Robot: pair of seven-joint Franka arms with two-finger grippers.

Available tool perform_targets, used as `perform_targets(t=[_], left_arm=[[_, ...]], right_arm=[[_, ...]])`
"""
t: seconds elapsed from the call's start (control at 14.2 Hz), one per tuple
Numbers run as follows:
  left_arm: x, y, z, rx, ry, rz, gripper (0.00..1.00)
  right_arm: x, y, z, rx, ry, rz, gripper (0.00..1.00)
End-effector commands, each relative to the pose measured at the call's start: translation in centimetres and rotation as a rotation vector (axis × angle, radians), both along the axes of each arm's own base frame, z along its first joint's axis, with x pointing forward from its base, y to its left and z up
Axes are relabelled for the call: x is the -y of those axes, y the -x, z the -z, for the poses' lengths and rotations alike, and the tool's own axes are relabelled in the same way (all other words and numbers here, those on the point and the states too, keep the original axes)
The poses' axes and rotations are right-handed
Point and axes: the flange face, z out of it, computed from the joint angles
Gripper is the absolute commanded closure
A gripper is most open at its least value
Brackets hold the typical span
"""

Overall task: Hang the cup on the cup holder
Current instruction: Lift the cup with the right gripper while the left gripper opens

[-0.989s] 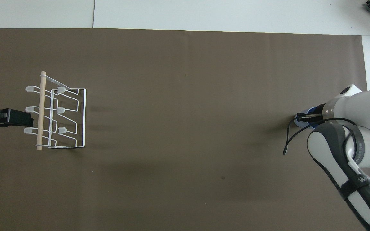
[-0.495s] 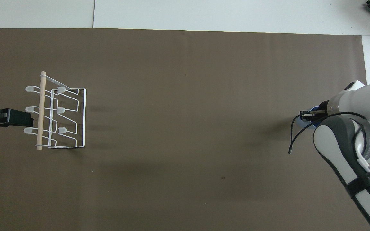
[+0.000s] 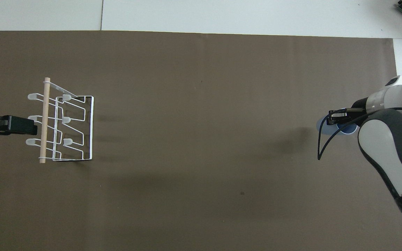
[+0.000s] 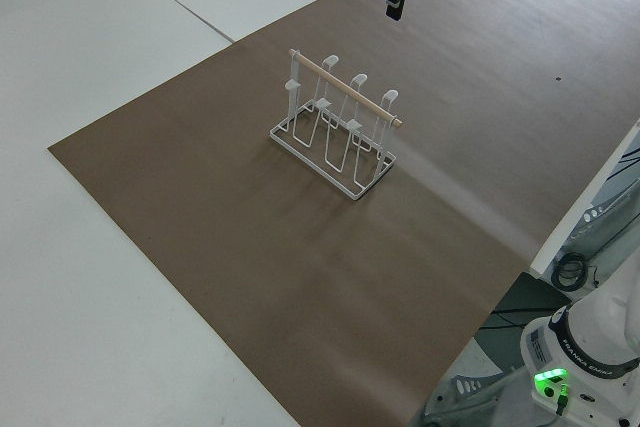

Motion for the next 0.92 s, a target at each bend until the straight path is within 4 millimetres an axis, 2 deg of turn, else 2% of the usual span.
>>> perform_targets(t=[0.0, 0.14, 0.28, 0.35, 0.42, 0.49, 0.71, 0.85], left_arm=[[-1.1, 0.5, -0.3, 0.006, 0.138, -0.098, 0.00], [-0.4, 0.5, -0.4, -0.027, 0.219, -0.207, 0.00], [0.3, 0.4, -0.8, -0.050, 0.311, -0.284, 0.00], [0.3, 0.3, -0.4, -0.068, 0.384, -0.322, 0.00], [-0.4, 0.4, 0.0, -0.072, 0.443, -0.393, 0.00], [-0.2, 0.7, 0.9, -0.088, 0.506, -0.452, 0.00], [0.5, 1.4, 2.9, -0.133, 0.673, -0.587, 0.00], [1.1, 0.9, 3.4, -0.197, 0.780, -0.661, 0.00]], right_arm=[[-2.9, 0.3, -2.8, 0.024, -0.148, -0.048, 1.00], [-5.1, 0.4, -4.9, 0.061, -0.235, -0.058, 1.00], [-6.8, 0.6, -5.8, 0.074, -0.273, -0.076, 1.00], [-7.9, 0.7, -6.0, 0.076, -0.276, -0.093, 1.00], [-9.7, 0.9, -6.2, 0.081, -0.280, -0.119, 1.00], [-11.8, 1.3, -6.5, 0.075, -0.313, -0.133, 1.00], [-15.3, 2.1, -7.7, 0.040, -0.446, -0.089, 1.00], [-17.1, 2.3, -8.3, 0.049, -0.498, -0.072, 1.00]])
